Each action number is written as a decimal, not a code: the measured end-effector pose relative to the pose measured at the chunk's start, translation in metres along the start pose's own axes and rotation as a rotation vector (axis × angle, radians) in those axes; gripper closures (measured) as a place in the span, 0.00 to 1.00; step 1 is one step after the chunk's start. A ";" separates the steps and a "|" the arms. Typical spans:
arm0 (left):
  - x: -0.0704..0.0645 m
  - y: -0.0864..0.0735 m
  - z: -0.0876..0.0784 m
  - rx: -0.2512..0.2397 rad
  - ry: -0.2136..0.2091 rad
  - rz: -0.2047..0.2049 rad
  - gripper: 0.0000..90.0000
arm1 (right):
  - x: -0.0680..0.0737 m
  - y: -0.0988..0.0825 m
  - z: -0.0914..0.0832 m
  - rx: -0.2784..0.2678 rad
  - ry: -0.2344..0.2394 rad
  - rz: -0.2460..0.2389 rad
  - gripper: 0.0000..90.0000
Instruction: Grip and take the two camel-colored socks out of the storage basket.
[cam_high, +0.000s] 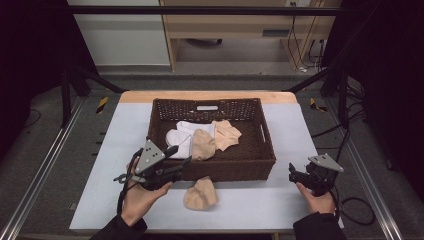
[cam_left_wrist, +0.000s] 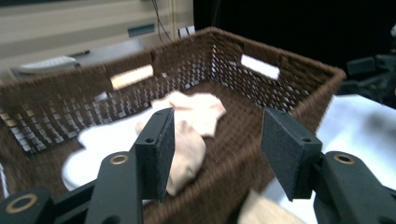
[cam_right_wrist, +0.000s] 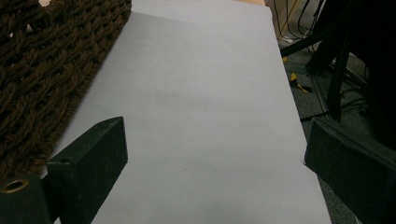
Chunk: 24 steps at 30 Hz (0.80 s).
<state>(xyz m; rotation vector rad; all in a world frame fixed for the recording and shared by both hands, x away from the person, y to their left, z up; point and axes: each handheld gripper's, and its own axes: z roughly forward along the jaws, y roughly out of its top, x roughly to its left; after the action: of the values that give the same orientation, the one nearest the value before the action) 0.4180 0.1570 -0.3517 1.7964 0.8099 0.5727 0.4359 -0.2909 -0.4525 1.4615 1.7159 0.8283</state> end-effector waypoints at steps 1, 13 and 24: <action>0.001 0.004 0.003 -0.004 0.004 -0.005 0.49 | 0.000 0.000 0.000 -0.001 0.001 0.000 0.07; 0.020 0.038 0.042 -0.015 0.069 -0.033 0.48 | -0.001 0.001 0.000 -0.005 0.006 0.003 0.07; 0.049 0.046 0.099 -0.008 0.166 -0.034 0.51 | -0.001 0.001 0.000 -0.007 0.010 0.008 0.06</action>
<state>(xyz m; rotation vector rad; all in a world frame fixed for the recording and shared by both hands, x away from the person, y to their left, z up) 0.5325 0.1224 -0.3427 1.7409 0.9477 0.7080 0.4368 -0.2917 -0.4518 1.4625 1.7139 0.8460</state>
